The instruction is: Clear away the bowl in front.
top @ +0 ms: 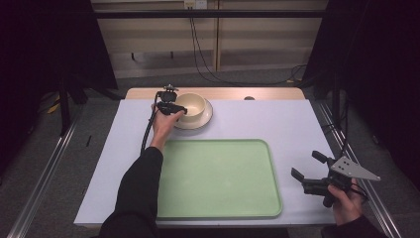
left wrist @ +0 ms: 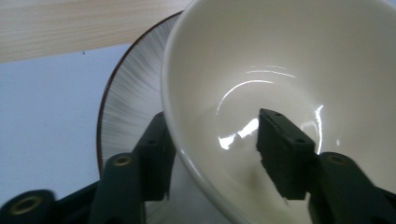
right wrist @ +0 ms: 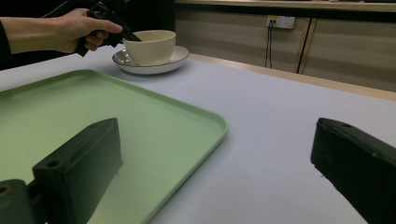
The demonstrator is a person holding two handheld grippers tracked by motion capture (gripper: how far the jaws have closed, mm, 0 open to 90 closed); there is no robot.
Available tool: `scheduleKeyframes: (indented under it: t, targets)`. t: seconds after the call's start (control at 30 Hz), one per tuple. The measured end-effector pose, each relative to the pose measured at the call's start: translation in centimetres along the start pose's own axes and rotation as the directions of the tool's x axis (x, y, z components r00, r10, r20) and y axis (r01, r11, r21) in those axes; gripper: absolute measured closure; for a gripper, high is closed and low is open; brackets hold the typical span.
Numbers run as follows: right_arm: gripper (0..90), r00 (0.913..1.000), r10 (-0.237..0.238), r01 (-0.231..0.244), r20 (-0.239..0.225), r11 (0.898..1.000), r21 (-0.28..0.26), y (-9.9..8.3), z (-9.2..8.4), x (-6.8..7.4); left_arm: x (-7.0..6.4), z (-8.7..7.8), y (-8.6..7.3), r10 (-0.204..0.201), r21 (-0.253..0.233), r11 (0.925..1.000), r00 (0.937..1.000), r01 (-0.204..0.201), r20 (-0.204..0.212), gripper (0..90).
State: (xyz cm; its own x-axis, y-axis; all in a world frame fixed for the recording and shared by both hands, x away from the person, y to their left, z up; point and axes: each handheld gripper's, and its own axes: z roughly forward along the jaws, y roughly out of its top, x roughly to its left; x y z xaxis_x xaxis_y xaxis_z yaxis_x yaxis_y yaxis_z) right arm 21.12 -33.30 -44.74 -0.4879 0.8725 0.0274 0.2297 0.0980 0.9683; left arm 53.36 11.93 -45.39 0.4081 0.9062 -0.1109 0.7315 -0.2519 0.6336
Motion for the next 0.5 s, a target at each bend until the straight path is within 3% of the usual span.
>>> scheduleKeyframes:
  t: [0.17, 0.27, 0.5]
  targets:
    - [1.5, 1.0, -0.003, 0.003, -0.001, 1.0, 0.0, 0.0, 0.02, -0.02, 0.15, 0.02, 0.23, -0.03, 0.024, 0.9993, 0.9995, 0.03, 0.003, 58.6]
    - [1.5, 1.0, -0.005, 0.005, -0.004, 1.0, 0.0, 0.0, -0.01, -0.03, 0.45, -0.08, 0.32, -0.083, 0.045, 0.9956, 0.9963, 0.082, 0.023, 67.5]
    - [1.5, 1.0, -0.005, 0.005, -0.002, 1.0, 0.0, -0.01, 0.0, -0.03, 0.64, -0.11, 0.33, -0.103, 0.04, 0.994, 0.9944, 0.102, 0.025, 73.0]
